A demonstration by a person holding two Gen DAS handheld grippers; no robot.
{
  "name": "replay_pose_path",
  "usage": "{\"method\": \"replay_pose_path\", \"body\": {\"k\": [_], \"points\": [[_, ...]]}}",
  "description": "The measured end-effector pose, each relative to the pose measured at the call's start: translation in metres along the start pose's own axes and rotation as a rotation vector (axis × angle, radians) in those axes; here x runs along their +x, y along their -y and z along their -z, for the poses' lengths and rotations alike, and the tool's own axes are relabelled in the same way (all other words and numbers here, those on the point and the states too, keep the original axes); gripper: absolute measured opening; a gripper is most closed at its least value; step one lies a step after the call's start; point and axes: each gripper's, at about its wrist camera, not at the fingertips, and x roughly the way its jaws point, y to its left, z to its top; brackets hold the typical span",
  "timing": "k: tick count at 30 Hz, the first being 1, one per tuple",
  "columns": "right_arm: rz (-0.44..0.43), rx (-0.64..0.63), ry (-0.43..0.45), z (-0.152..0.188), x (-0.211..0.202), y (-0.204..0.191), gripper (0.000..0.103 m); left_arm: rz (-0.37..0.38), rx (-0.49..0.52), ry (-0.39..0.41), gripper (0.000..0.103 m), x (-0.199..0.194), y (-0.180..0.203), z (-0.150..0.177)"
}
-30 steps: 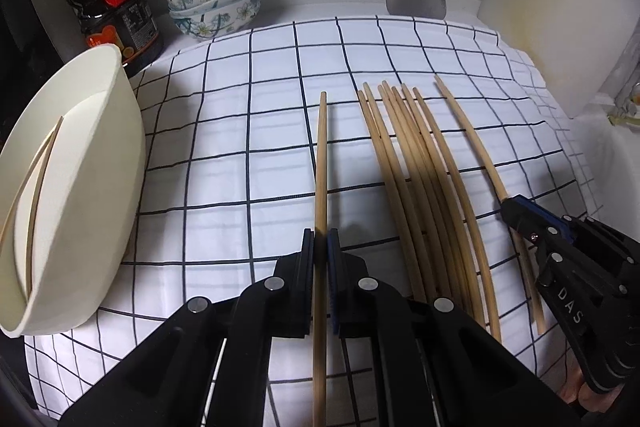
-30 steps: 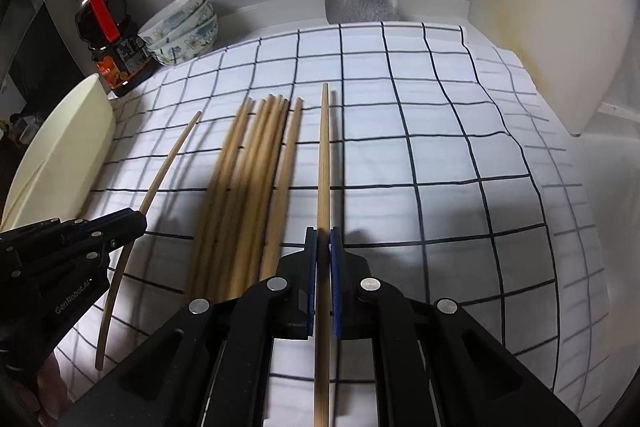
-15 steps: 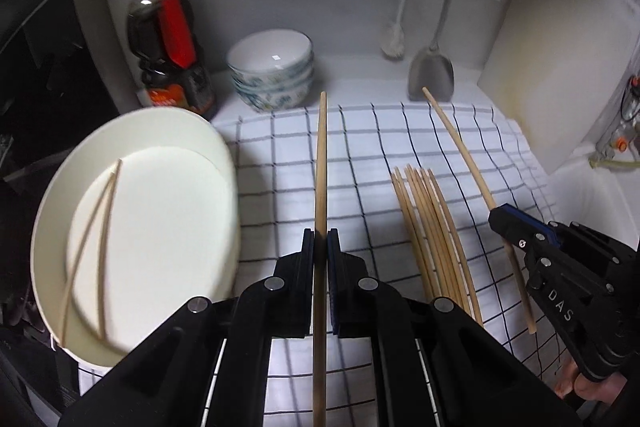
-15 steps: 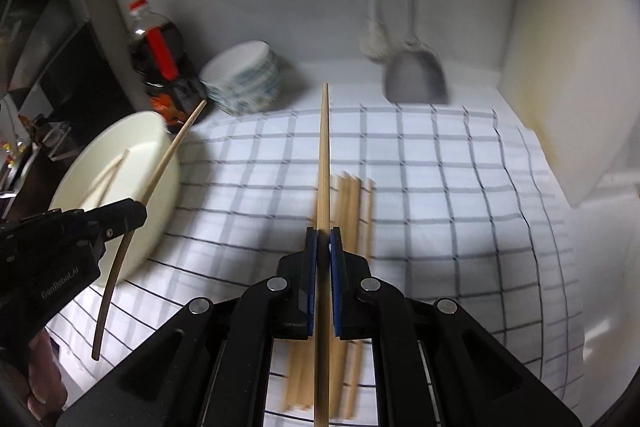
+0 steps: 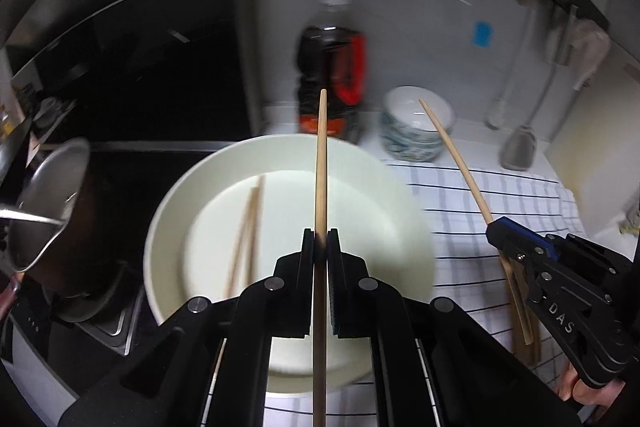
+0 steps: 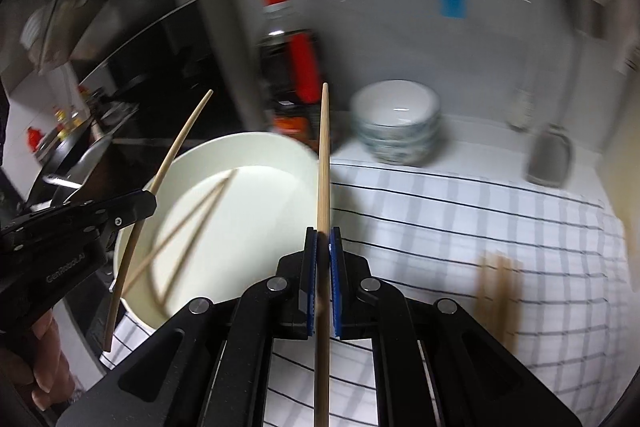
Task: Organize utensils
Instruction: 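Lift and carry both held chopsticks over the white basin, then open both tools to drop the chopsticks into the basin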
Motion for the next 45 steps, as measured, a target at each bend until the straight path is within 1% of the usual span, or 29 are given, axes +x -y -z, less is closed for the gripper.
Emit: {"method": "replay_pose_path", "body": {"k": [4, 9, 14, 18, 23, 27, 28, 29, 30, 31, 32, 34, 36, 37, 39, 40, 43, 45], "points": [[-0.052, -0.025, -0.038, -0.007, 0.029, -0.031, 0.006, -0.047, -0.057, -0.036, 0.007, 0.015, -0.042, 0.004], [-0.085, -0.038, -0.097, -0.017, 0.069, -0.057, 0.006, -0.065, -0.089, -0.063, 0.007, 0.036, -0.07, 0.004], [-0.083, -0.041, -0.142, -0.02, 0.096, -0.068, 0.006, -0.047, -0.08, -0.08, 0.007, 0.057, -0.077, 0.001], [-0.074, -0.037, -0.177, -0.021, 0.112, -0.068, 0.006, -0.029, -0.082, -0.115, 0.007, 0.078, -0.077, -0.002], [-0.062, -0.025, -0.21, -0.019, 0.123, -0.063, 0.006, -0.028, -0.063, -0.147, 0.007, 0.095, -0.075, -0.003], [-0.049, -0.023, -0.217, -0.017, 0.124, -0.059, 0.007, -0.032, -0.073, -0.16, 0.008, 0.099, -0.077, -0.001], [-0.044, -0.021, -0.214, -0.017, 0.124, -0.058, 0.007, -0.035, -0.074, -0.162, 0.014, 0.098, -0.077, -0.001], [-0.038, -0.019, -0.21, -0.017, 0.122, -0.057, 0.009, -0.039, -0.077, -0.163, 0.021, 0.098, -0.078, 0.0], [-0.032, -0.018, -0.206, -0.018, 0.12, -0.056, 0.014, -0.048, -0.081, -0.161, 0.038, 0.096, -0.079, 0.0], [-0.025, -0.017, -0.199, -0.017, 0.117, -0.055, 0.016, -0.061, -0.087, -0.152, 0.06, 0.093, -0.081, 0.001], [-0.02, -0.015, -0.192, -0.017, 0.113, -0.054, 0.02, -0.073, -0.095, -0.139, 0.074, 0.09, -0.083, 0.001], [-0.016, -0.01, -0.185, -0.016, 0.108, -0.051, 0.022, -0.08, -0.108, -0.126, 0.075, 0.083, -0.086, 0.002], [-0.017, 0.002, -0.177, -0.014, 0.102, -0.048, 0.025, -0.082, -0.122, -0.134, 0.078, 0.08, -0.09, 0.003], [-0.016, 0.006, -0.173, -0.013, 0.1, -0.047, 0.026, -0.086, -0.131, -0.134, 0.081, 0.077, -0.091, 0.004], [-0.014, 0.011, -0.161, -0.011, 0.093, -0.047, 0.032, -0.086, -0.138, -0.132, 0.086, 0.073, -0.092, 0.006], [-0.013, 0.013, -0.155, -0.009, 0.089, -0.046, 0.033, -0.088, -0.14, -0.132, 0.088, 0.07, -0.093, 0.007], [-0.011, 0.019, -0.148, -0.006, 0.08, -0.046, 0.035, -0.098, -0.137, -0.13, 0.09, 0.062, -0.093, 0.011], [-0.011, 0.026, -0.137, -0.003, 0.071, -0.044, 0.039, -0.107, -0.136, -0.13, 0.09, 0.057, -0.093, 0.013]]}}
